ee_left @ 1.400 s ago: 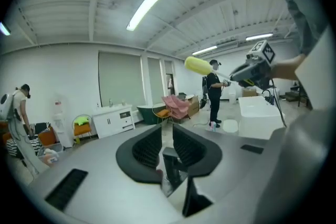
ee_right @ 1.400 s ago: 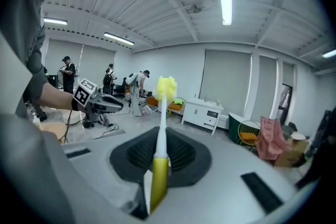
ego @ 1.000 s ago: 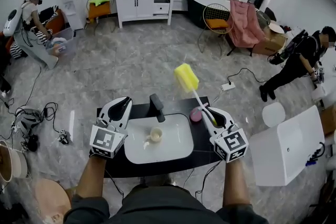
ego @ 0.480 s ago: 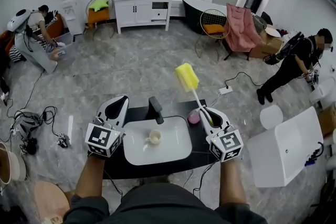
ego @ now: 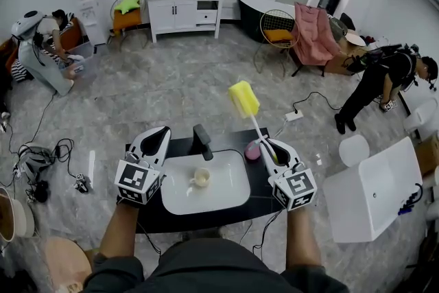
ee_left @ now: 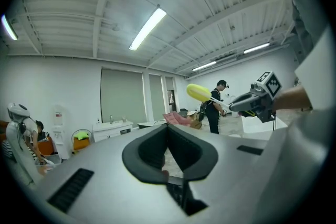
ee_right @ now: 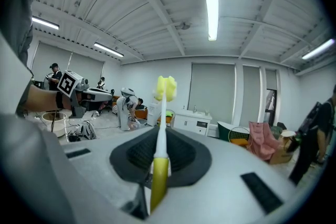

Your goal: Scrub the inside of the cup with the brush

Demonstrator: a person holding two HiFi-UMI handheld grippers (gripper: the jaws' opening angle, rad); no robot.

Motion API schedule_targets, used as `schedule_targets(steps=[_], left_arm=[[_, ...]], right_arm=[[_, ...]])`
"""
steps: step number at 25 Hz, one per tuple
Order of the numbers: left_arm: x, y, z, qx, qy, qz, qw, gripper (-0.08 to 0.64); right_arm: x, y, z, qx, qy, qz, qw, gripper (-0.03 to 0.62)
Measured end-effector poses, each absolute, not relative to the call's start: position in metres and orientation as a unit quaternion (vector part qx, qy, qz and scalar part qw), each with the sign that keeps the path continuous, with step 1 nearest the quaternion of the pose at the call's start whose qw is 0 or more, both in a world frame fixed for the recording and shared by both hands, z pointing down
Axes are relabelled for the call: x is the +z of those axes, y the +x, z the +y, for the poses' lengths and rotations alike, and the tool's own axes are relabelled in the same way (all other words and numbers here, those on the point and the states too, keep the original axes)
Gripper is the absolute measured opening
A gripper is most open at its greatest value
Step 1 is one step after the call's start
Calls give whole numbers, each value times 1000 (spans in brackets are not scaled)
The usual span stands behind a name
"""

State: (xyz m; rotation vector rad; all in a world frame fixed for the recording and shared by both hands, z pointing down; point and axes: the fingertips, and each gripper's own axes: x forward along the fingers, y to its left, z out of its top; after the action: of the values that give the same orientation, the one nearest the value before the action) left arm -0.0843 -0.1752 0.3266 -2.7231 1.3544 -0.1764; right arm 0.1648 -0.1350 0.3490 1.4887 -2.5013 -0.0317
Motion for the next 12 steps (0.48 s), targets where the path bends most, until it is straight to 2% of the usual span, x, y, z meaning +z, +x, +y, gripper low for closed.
schedule_targets(steps=[12], left_arm=[[334, -82, -175, -69, -894, 441, 44, 3]], right_arm=[[349, 168, -138, -9, 507, -854, 115, 37]])
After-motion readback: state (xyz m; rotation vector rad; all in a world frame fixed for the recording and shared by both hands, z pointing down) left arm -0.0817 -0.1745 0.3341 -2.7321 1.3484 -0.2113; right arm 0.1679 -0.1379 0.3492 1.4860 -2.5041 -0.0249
